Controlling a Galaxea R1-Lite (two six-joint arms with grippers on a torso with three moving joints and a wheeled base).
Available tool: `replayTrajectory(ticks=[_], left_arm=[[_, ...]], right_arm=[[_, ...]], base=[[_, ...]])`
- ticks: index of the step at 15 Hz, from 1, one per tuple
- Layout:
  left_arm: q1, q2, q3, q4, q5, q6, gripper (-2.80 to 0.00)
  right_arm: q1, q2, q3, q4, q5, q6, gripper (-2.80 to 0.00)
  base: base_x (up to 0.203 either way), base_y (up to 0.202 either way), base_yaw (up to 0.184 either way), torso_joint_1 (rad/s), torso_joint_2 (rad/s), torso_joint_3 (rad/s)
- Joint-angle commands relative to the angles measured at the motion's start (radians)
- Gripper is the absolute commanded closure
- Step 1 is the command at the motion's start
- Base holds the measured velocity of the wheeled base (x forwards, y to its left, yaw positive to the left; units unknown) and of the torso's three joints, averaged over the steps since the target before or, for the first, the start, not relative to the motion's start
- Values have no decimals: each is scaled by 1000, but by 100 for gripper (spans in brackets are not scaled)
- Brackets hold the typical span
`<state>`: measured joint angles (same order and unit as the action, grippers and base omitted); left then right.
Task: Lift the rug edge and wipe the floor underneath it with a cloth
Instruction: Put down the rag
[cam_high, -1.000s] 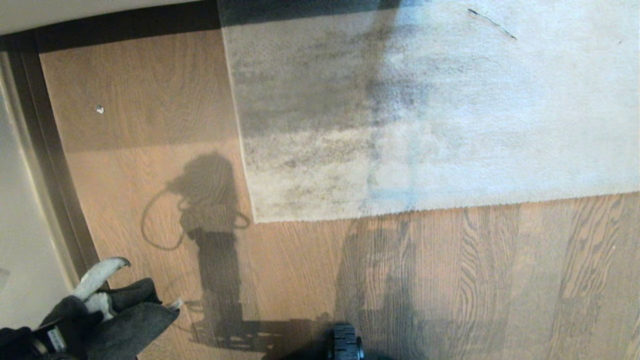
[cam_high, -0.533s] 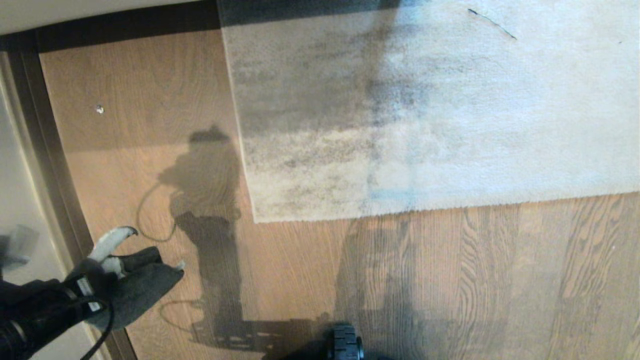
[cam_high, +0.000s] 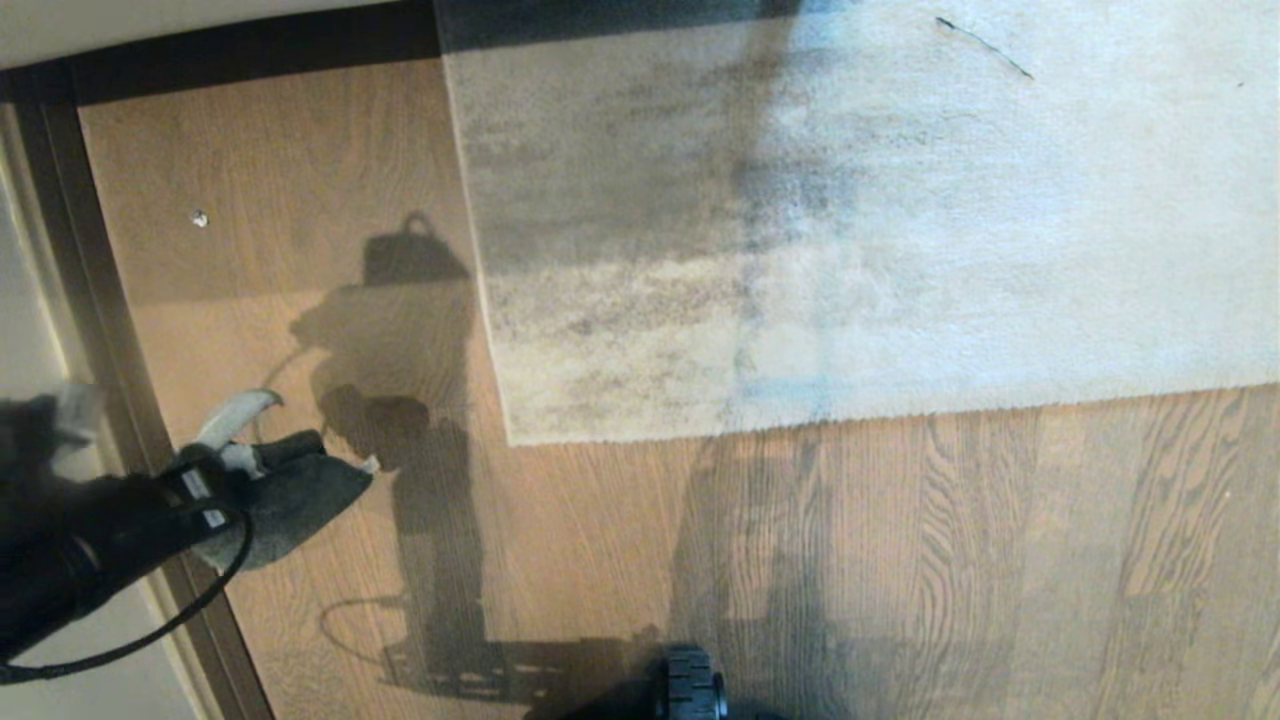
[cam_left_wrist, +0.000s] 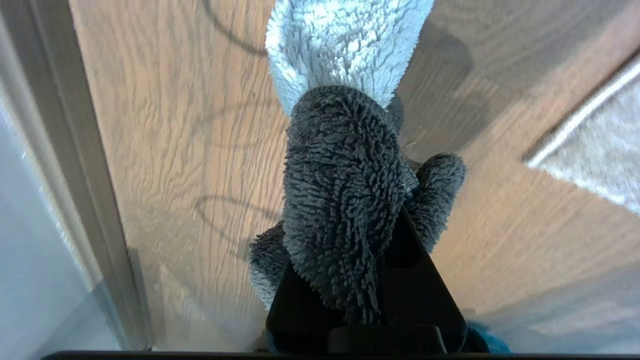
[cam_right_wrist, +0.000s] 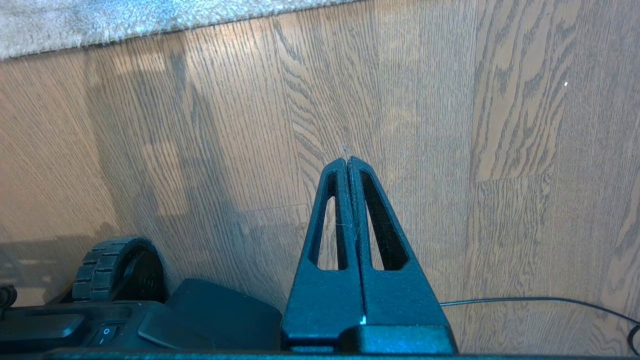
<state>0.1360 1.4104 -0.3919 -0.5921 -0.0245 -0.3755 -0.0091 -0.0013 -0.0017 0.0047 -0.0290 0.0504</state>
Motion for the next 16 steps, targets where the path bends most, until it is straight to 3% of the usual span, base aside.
replayTrajectory(ticks=[1,4,9,10,16], left_arm=[[1,73,-4,-44,0,-3,0],[-2,117,-10,-103,-9,-2,0],[-1,157,-53,-106,-48,0,0],[-1,165,-61,-106,-48,0,-280],[-3,185,-97,-103,-48,0,-280]], right_arm=[[0,1,0,0,0,0,0],[0,1,0,0,0,0,0],[0,1,2,0,0,0,0],[0,1,0,0,0,0,0],[0,1,0,0,0,0,0]], base=[[0,0,0,0,0,0],[0,0,0,0,0,0],[0,0,0,0,0,0],[0,0,0,0,0,0],[0,0,0,0,0,0]])
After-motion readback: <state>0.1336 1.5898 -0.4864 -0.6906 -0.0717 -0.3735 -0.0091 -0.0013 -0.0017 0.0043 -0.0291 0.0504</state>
